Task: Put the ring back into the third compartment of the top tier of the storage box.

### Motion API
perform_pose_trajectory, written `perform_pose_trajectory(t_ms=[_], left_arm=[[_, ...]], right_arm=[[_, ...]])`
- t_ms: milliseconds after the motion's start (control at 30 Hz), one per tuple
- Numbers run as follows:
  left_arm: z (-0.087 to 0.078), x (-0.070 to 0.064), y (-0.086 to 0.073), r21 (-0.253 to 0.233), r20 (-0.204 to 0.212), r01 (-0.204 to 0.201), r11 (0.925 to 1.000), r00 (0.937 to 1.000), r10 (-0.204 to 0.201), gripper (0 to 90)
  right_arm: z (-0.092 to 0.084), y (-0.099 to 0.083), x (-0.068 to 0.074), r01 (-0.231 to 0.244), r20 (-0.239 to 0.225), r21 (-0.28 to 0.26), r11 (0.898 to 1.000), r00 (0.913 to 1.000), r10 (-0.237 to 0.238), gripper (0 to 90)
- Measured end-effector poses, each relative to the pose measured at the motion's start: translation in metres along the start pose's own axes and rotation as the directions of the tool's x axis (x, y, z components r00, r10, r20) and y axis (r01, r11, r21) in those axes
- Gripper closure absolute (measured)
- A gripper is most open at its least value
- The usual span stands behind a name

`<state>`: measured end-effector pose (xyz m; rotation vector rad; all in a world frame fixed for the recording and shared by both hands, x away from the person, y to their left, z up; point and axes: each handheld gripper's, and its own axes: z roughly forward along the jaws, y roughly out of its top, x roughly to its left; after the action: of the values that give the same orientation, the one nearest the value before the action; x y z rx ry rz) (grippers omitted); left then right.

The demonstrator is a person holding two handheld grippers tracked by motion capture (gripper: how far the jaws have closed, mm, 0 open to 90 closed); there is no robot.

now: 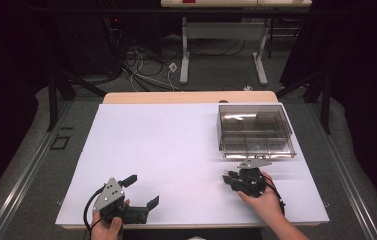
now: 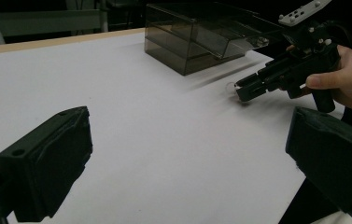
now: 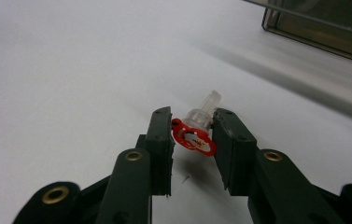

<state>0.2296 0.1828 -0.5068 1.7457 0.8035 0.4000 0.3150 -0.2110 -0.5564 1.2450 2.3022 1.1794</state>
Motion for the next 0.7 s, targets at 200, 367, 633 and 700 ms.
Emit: perform_pose_trajectory(t_ms=[200,367,633,700], left_arm=[[0.0,0.0,0.0,0.0,0.001,0.004,1.0,1.0,-0.004,0.7],[0.0,0.0,0.0,0.001,0.002,0.002,1.0,1.0,-0.002,0.7],[0.0,0.0,0.0,0.001,0.003,0.003,1.0,1.0,-0.003,0.7],[0.0,0.0,0.0,0.002,0.004,0.003,1.0,1.0,-0.003,0.7]], right_arm=[[-0.003,0.001,0.001,-0.014,-0.002,-0.015,1.0,0.9999,0.014,68.7],[-0.007,0.002,0.002,-0.023,0.011,-0.021,1.0,0.9997,0.023,68.7],[-0.011,0.003,0.001,-0.053,0.002,-0.028,0.998,0.9986,0.053,68.7],[-0.012,0.003,0.001,-0.06,-0.012,-0.031,0.998,0.9981,0.06,68.7]])
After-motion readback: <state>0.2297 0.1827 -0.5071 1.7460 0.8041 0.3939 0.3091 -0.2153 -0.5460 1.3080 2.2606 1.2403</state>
